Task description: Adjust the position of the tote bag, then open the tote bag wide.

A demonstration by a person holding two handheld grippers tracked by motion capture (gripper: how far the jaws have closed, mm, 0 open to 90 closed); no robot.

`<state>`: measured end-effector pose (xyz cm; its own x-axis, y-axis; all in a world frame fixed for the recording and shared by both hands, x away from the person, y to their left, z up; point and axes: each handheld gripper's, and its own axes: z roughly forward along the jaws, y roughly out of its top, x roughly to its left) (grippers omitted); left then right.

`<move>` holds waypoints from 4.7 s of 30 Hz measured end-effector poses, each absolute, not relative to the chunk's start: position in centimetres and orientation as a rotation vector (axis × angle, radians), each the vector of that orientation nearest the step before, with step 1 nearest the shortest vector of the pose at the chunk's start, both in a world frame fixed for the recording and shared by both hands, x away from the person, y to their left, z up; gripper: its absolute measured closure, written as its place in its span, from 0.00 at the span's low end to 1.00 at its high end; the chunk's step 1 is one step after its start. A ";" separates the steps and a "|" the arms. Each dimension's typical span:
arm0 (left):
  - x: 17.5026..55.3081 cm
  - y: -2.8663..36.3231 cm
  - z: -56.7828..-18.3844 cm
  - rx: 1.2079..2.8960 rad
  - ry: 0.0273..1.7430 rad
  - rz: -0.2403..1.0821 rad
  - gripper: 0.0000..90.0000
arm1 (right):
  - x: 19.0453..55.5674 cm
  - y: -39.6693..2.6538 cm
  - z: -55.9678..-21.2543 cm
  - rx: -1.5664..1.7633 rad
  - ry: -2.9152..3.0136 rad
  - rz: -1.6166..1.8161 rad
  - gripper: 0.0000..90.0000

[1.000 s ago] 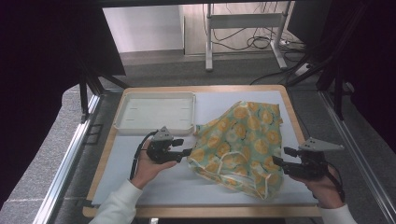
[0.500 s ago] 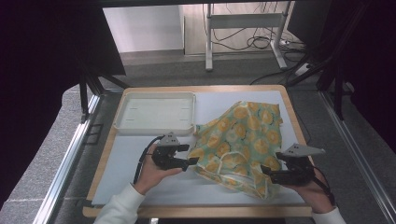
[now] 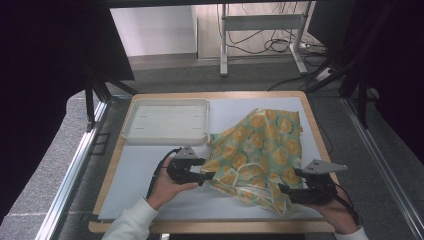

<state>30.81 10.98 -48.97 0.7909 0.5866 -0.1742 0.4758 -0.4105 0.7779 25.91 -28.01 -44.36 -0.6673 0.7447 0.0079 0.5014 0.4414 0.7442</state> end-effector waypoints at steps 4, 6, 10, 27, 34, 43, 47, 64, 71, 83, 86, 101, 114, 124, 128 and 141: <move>31.0 10.9 -49.0 2.080 0.775 0.139 0.48 | 25.0 -28.2 -43.9 1.053 2.371 1.088 0.26; 31.0 10.8 -49.1 2.081 0.777 0.128 0.56 | 24.6 -28.2 -43.9 1.050 2.376 1.083 0.26; 31.2 10.5 -49.3 2.099 0.766 0.104 0.70 | 24.4 -28.0 -44.3 1.044 2.392 1.062 0.26; 30.3 10.1 -49.7 2.117 0.757 -0.007 0.96 | 24.0 -28.1 -46.1 1.060 2.419 0.936 0.94; 28.7 9.3 -49.5 2.113 0.723 -0.051 0.96 | 23.1 -30.6 -46.0 1.122 2.345 1.008 0.96; 28.0 7.8 -50.3 2.137 0.694 -0.087 0.95 | 23.5 -33.1 -46.0 1.210 2.267 1.066 0.96; 28.6 8.2 -50.5 2.139 0.720 -0.050 0.94 | 23.6 -32.7 -46.0 1.182 2.282 1.075 0.96; 26.9 8.8 -46.8 2.046 0.663 0.120 0.72 | 23.8 -32.5 -45.9 1.172 2.282 1.099 0.94; 26.5 6.2 -46.8 2.121 0.570 0.093 0.58 | 23.9 -32.2 -45.9 1.169 2.287 1.099 0.93; 28.3 2.1 -48.4 2.321 0.441 0.003 0.45 | 24.0 -32.2 -46.1 1.177 2.294 1.099 0.93; 28.7 1.8 -49.0 2.351 0.448 -0.006 0.45 | 24.0 -32.2 -46.1 1.182 2.295 1.098 0.93; 28.8 1.4 -51.0 2.459 0.442 -0.002 0.65 | 24.1 -32.3 -46.2 1.189 2.296 1.096 0.92; 28.5 1.2 -51.2 2.455 0.389 -0.043 0.95 | 24.2 -32.4 -46.2 1.195 2.289 1.101 0.92; 29.0 2.7 -49.4 2.292 0.467 -0.066 0.98 | 24.3 -32.1 -45.3 1.166 2.277 1.138 0.92; 29.1 3.5 -47.9 2.234 0.486 -0.034 0.98 | 24.6 -31.6 -44.2 1.121 2.272 1.160 0.92; 30.9 5.7 -44.8 2.119 0.568 0.045 0.99 | 26.9 -30.4 -41.4 1.045 2.231 1.197 0.93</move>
<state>30.95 5.74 -44.80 0.8932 0.4125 -0.1788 0.3793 -0.4781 0.7922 26.92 -30.44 -41.44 -0.6405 0.7680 0.0012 0.4258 0.3539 0.8327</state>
